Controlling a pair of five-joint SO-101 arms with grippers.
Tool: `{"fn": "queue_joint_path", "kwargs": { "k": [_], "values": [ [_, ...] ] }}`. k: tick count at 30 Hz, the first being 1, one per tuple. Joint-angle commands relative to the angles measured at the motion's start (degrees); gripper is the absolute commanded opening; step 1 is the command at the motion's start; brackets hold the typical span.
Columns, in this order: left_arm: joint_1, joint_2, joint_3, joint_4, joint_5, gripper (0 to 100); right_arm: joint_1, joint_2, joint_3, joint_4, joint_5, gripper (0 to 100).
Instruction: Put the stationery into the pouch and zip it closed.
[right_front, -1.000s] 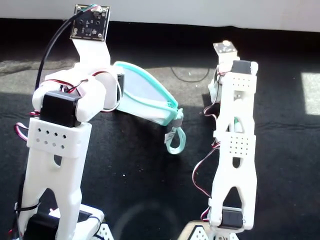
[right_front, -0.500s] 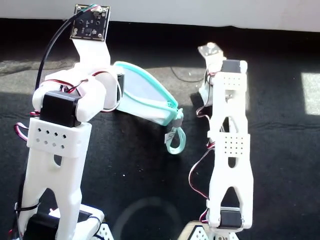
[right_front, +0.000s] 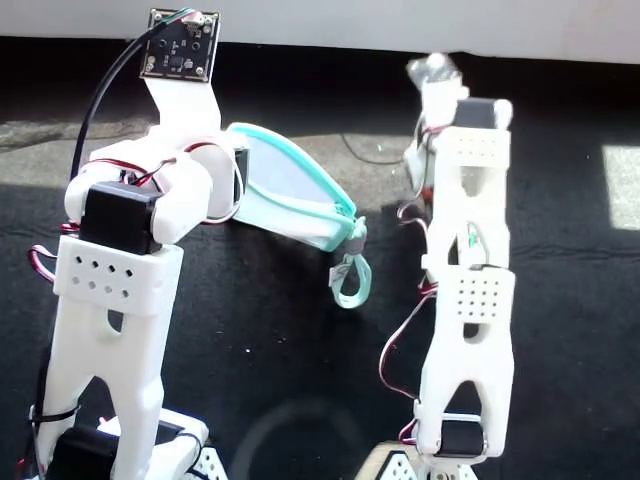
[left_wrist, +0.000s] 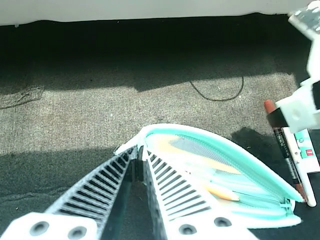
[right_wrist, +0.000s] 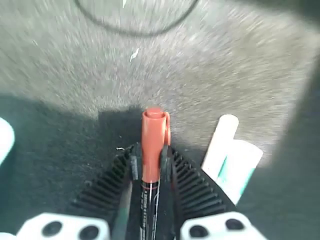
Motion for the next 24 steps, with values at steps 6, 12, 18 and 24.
{"fn": "queue_joint_path", "kwargs": {
  "k": [6,12,18,24],
  "values": [
    [0.0,1.0,1.9,0.4,0.2,1,-0.7,-36.9,22.1,0.7,-4.0,0.5],
    [0.0,1.0,1.9,0.4,0.2,1,-1.0,-59.9,52.7,0.0,-3.5,0.5],
    [0.0,1.0,1.9,0.3,0.2,1,-1.0,-74.0,84.4,-13.1,-3.5,0.5],
    [0.1,1.0,2.0,0.4,0.2,1,-0.7,-73.5,112.0,-37.6,-3.5,0.5]
  ]
}}
